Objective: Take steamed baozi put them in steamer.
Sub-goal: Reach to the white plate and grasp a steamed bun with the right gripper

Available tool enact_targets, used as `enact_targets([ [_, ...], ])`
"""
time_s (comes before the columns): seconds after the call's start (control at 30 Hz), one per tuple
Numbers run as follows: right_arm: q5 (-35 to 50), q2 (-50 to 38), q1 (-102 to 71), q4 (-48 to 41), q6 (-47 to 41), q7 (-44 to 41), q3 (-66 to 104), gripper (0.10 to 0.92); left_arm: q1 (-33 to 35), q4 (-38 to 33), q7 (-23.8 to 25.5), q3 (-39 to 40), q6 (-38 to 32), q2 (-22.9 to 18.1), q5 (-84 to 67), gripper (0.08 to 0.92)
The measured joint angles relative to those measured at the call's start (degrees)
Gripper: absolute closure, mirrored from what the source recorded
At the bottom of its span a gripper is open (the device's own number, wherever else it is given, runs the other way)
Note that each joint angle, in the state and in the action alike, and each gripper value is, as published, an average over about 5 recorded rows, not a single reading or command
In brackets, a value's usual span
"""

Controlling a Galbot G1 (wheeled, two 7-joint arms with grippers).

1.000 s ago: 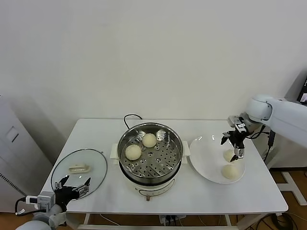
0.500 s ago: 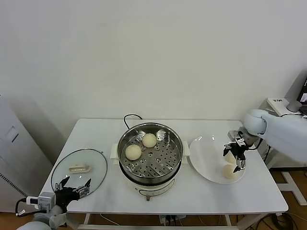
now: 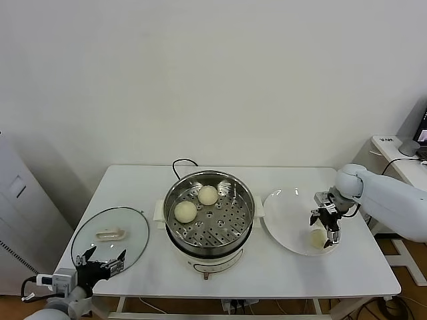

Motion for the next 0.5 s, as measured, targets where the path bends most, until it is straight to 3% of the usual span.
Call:
enact_targets([
  [0.5, -1.82, 0.63, -2.24, -1.44, -0.25, -0.46, 3.19, 0.544, 0.12, -0.03, -0.01, -0.14, -0.09, -0.07, 0.11, 0.177],
])
